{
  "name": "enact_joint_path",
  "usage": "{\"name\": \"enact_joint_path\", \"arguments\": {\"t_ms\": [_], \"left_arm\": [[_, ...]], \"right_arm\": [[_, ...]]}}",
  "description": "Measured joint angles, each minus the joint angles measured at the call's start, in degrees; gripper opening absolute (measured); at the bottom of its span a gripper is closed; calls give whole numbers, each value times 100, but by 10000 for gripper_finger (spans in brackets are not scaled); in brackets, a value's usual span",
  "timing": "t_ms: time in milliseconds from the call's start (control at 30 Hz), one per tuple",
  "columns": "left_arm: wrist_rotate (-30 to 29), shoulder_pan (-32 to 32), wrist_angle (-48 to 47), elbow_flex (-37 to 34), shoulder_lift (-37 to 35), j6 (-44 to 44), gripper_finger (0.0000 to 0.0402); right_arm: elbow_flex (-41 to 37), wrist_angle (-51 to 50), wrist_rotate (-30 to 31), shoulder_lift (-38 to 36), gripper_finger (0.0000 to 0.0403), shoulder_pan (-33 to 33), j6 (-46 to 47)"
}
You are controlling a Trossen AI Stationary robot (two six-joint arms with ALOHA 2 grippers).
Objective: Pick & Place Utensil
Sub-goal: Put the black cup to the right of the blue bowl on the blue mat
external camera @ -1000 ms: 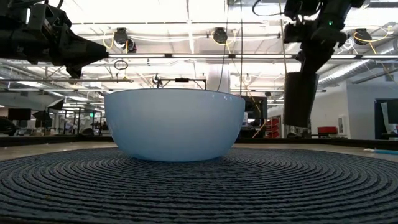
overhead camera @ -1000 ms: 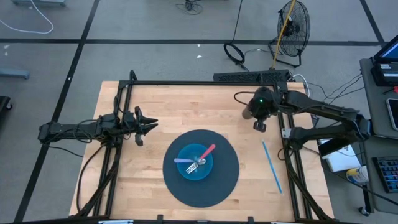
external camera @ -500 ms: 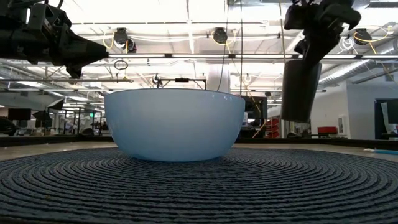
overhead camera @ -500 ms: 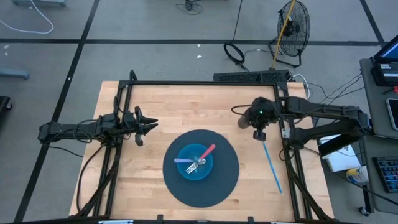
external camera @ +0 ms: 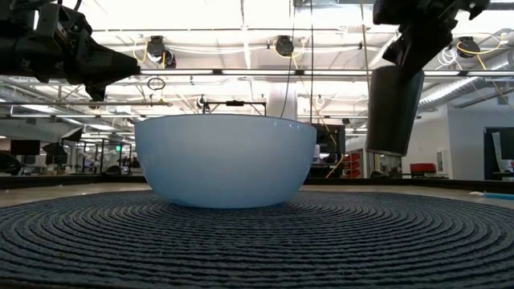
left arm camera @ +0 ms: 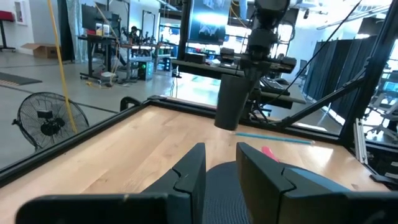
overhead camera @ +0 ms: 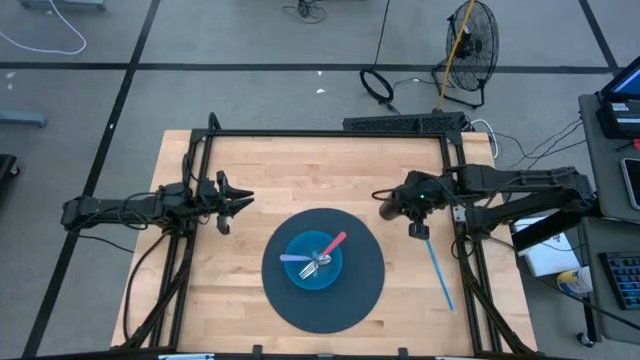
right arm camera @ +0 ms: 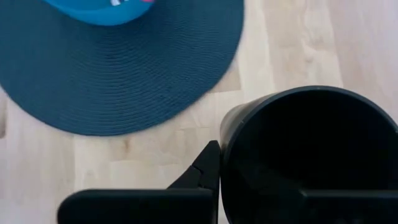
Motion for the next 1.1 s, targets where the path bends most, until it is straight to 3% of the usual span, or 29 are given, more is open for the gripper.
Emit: {"name": "enact_joint_path", "arguments": {"t_ms": [333,700,1100], "left_arm": [[2,0,128,0,0,-34,93],[2,2,126,0,0,-72,93],[9,2,124,0,0,-109,93]], "right_arm": [[724,194,4,166,2,734,76],[1633,405,-7,1150,2,1728,-94],[1726,393,-159,2115,2,1971,184]]}}
